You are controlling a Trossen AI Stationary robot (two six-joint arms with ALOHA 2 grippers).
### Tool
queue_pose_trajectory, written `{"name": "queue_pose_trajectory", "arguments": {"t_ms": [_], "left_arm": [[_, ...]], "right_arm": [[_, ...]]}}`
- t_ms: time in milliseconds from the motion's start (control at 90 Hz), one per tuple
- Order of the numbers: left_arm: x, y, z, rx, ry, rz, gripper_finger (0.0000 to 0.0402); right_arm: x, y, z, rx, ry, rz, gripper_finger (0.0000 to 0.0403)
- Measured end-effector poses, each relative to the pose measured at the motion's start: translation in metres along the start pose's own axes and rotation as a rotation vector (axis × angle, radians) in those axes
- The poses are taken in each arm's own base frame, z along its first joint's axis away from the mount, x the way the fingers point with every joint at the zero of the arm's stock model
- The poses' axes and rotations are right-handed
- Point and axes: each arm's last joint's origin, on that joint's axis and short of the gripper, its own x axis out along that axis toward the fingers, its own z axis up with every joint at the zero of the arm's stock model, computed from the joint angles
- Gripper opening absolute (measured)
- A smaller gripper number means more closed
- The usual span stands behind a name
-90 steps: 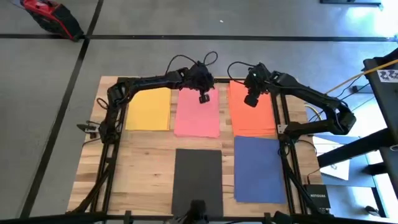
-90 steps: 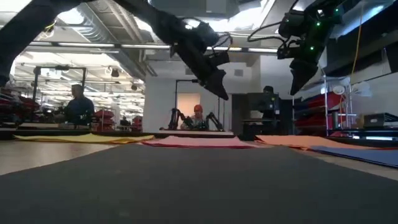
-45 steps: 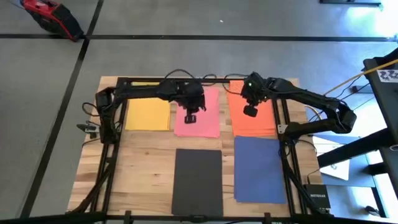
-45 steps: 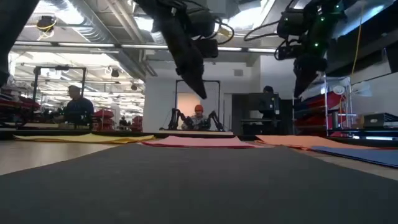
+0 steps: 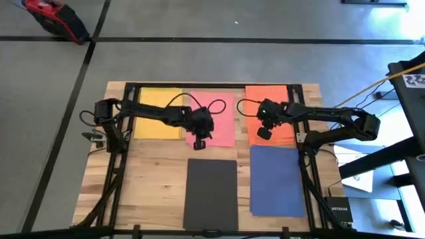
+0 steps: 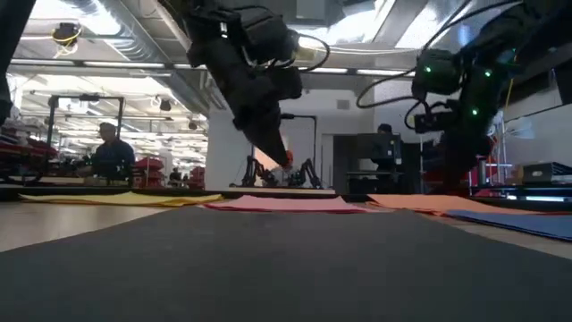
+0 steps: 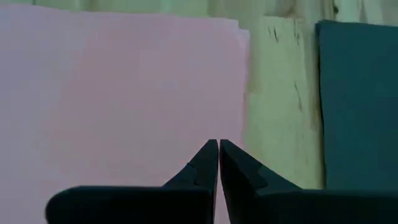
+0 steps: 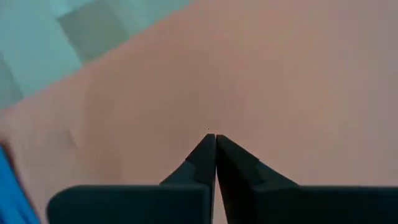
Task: Organize paper
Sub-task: Stack left pink paper on the top of the pink paper
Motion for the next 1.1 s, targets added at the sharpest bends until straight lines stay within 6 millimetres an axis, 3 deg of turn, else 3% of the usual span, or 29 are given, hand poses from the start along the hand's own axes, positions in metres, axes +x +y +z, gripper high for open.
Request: {"name": "queue_pose_trajectory", "arguments": {"t_ms": [289,600,856,1100], "left_arm": [[0.003,-0.015,0.000,0.009,-0.016,-0.003,0.0000],[0.006,-0.019,-0.009,-0.046,0.017,0.026,0.0000],[0.010,-0.023,-0.025,-0.072,0.093,0.021,0.0000],[0.006,-0.029,-0.025,-0.066,0.096,0.014,0.0000]], "right_arm": [[0.002,0.001,0.000,0.072,0.009,0.038,0.0000],[0.024,0.004,-0.006,0.150,0.133,0.058,0.0000],[0.025,0.005,-0.008,0.204,0.169,0.099,0.0000],[0.025,0.008,-0.010,0.244,0.193,0.169,0.0000]]}}
